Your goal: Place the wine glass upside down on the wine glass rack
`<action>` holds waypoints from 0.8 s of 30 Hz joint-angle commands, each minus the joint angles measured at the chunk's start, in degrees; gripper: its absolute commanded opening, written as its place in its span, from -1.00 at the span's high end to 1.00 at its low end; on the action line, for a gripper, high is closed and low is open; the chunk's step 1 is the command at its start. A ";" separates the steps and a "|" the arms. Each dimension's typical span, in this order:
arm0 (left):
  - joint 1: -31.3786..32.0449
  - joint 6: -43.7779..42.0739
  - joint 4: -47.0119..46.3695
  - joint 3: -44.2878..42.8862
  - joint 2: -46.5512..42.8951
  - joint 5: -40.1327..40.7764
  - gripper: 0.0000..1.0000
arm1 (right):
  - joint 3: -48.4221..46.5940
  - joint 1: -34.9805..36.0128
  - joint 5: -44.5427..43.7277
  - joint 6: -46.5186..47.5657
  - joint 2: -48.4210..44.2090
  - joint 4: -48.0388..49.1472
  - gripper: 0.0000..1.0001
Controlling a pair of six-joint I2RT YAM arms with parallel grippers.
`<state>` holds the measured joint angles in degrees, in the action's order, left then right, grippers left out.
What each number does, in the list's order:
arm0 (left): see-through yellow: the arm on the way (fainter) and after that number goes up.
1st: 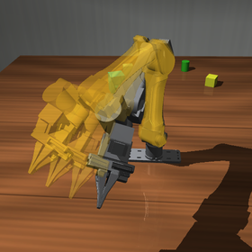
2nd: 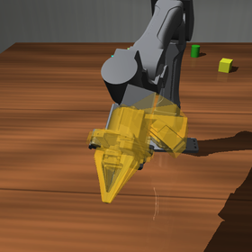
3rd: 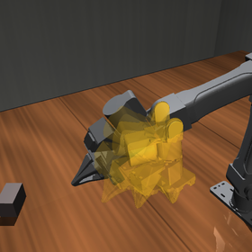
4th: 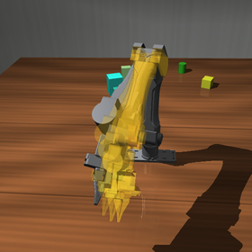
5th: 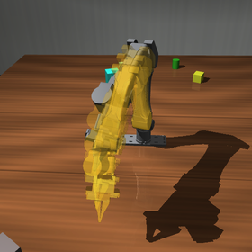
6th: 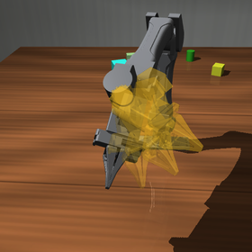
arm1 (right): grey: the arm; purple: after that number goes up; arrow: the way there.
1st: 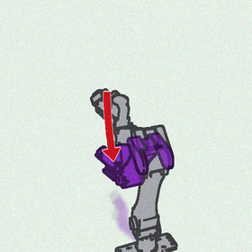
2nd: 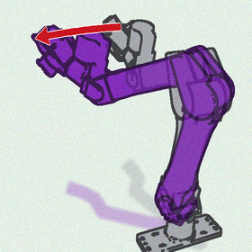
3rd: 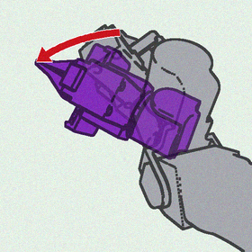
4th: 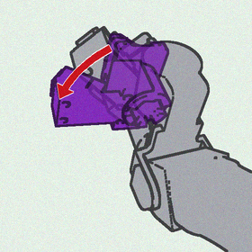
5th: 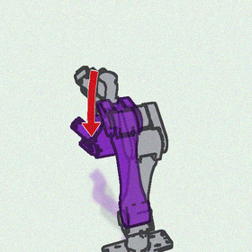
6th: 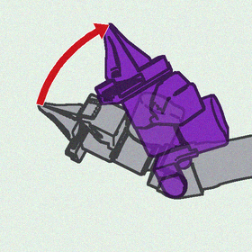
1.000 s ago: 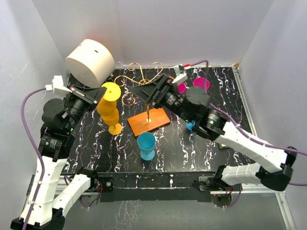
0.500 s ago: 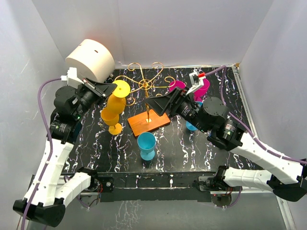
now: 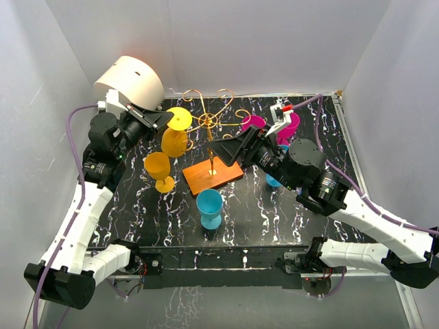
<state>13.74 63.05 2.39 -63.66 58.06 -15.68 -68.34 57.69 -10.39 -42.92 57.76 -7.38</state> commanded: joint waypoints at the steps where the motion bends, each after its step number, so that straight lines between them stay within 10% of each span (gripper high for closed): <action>1: 0.11 0.13 -4.31 -1.95 1.19 -0.79 1.00 | 0.20 -0.04 -0.37 0.68 -0.53 2.10 -0.56; 24: 0.06 -7.85 -3.27 -6.53 6.50 7.71 1.00 | 1.54 -0.04 -0.81 -0.01 -2.09 1.85 -0.56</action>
<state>13.87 57.58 0.43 -67.81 65.69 -10.44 -66.94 57.69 -10.59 -43.18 57.12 -7.68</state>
